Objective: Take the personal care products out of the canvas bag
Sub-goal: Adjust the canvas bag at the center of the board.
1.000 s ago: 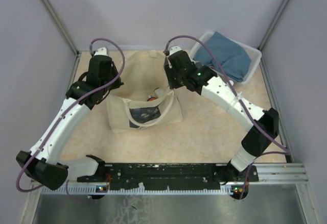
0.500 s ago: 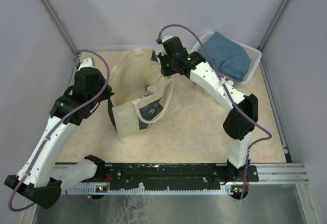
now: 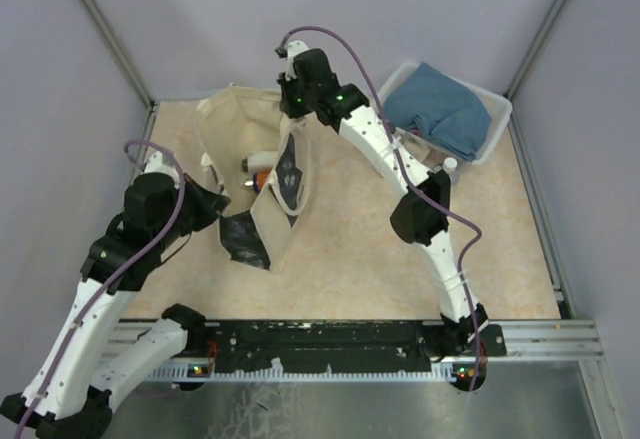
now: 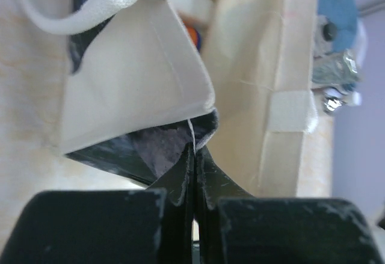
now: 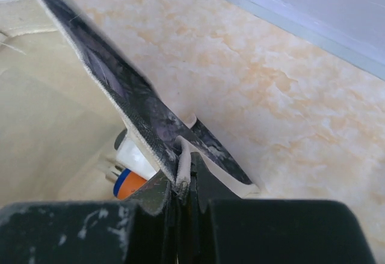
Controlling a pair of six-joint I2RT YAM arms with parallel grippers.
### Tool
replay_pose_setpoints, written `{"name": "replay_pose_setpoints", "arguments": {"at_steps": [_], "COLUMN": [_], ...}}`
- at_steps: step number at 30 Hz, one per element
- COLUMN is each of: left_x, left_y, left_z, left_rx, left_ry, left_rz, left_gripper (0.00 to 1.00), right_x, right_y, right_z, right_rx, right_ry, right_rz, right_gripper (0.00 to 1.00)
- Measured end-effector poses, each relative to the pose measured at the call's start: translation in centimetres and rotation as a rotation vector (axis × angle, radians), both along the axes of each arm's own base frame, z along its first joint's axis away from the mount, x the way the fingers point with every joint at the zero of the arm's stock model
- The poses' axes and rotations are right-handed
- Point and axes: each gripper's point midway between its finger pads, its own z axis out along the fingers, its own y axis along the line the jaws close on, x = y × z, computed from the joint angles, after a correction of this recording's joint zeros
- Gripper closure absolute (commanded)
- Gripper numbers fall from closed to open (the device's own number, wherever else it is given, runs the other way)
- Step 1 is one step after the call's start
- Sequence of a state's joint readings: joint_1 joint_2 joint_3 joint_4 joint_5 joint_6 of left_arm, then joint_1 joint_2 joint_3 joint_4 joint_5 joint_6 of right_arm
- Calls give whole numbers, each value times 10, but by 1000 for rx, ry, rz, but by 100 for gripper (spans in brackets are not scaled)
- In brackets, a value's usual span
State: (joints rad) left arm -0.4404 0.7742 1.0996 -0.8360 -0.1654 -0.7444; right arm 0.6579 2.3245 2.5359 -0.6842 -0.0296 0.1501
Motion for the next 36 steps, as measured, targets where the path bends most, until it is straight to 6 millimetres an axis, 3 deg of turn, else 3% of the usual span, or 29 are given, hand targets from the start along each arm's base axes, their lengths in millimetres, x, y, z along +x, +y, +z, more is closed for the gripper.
{"name": "replay_pose_setpoints", "arguments": {"at_steps": [4, 5, 6, 7, 8, 9, 13, 17, 20, 22, 27, 31, 36], "left_x": [-3, -3, -3, -3, -4, -4, -11, -21, -27, -30, -26, -14, 0], "left_y": [-30, -37, -46, -54, -62, -68, -95, -99, -101, -103, -109, -86, -30], "left_z": [-12, -14, -14, -14, -12, -10, 1, 33, 55, 65, 65, 74, 104], "left_rx": [-157, -186, -215, -235, -249, -257, -271, -300, -332, -341, -303, -238, -144], "left_ry": [-6, -2, 3, 5, 4, 0, -16, -110, -182, -216, -230, -263, -309], "left_rz": [-96, -120, -147, -177, -209, -234, -343, -398, -435, -456, -467, -337, -59], "left_gripper": [100, 100, 95, 89, 82, 76, 66, 64, 64, 64, 63, 61, 51], "right_x": [3, 4, 4, 5, 8, 13, 22, 6, -20, -41, -101, -145, -175], "right_y": [11, 12, 13, 13, 15, 17, 18, 5, -5, -9, -2, 6, 14], "right_z": [-5, -4, -4, -2, 3, 10, 22, 19, 31, 51, 109, 128, 109], "right_rx": [25, 24, 20, 18, 30, 37, 27, -28, -44, -38, 23, 52, 26], "right_ry": [-15, -23, -33, -46, -66, -108, -216, -243, -261, -289, -388, -418, -368], "right_rz": [38, 47, 56, 63, 65, 67, 57, 49, 61, 75, 150, 242, 352], "right_gripper": [100, 80, 43, 22, 5, 1, 1, 1, 1, 1, 1, 1, 1]}}
